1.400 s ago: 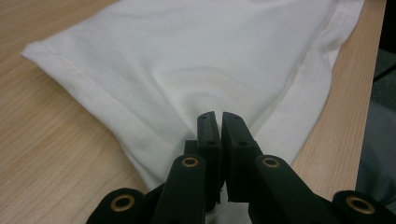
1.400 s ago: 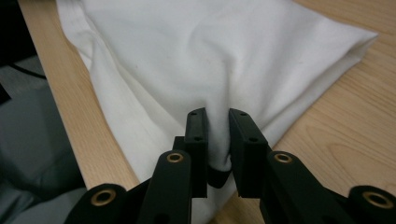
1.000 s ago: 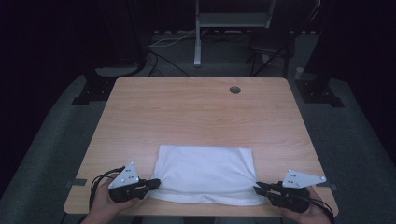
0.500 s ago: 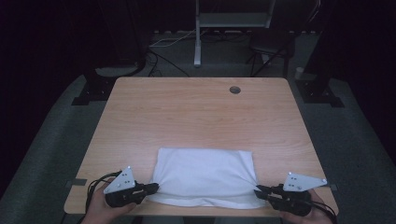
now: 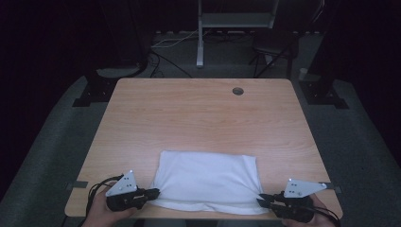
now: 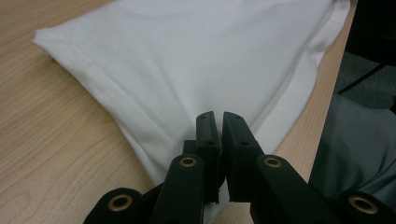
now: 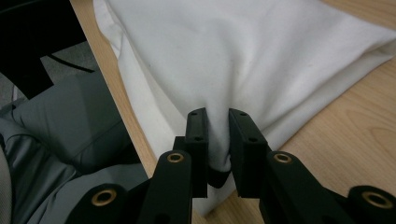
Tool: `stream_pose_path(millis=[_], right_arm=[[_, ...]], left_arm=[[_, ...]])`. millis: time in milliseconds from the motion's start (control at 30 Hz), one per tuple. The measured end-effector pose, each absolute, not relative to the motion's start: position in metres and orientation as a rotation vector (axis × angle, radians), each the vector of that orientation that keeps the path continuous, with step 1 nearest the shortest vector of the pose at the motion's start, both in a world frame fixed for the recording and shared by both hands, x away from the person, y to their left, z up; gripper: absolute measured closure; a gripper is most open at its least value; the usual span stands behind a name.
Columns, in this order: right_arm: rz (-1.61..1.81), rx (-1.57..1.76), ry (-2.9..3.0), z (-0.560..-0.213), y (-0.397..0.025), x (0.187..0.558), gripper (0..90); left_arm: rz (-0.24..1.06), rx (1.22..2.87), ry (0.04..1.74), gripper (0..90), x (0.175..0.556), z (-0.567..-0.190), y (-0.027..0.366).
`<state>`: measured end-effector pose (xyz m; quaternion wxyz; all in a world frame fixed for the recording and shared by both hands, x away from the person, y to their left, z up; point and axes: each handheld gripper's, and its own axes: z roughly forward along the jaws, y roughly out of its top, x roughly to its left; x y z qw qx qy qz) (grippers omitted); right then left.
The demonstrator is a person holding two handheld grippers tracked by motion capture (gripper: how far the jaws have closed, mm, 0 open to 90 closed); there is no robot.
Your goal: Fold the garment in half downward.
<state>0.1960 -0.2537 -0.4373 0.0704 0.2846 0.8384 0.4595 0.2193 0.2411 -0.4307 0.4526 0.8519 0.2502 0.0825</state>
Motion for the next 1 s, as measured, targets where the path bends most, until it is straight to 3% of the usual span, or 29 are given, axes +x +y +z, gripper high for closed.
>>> stream_pose_path(millis=[267,433,767,1000], right_arm=[[1.437,0.833,2.530,-0.429,-0.253,0.192,78.2],[1.349,0.865,2.613,-0.441,-0.254,0.193,70.3],[1.371,1.012,2.374,-0.409,-0.270,0.222,53.6],[1.218,1.125,2.347,-0.421,-0.248,0.263,51.4]], left_arm=[[0.190,2.095,0.611,84.9,0.217,-0.428,0.241],[0.135,2.108,0.625,81.5,0.217,-0.437,0.243],[0.214,2.046,0.678,51.9,0.232,-0.423,0.243],[0.243,2.035,0.729,44.5,0.263,-0.422,0.229]])
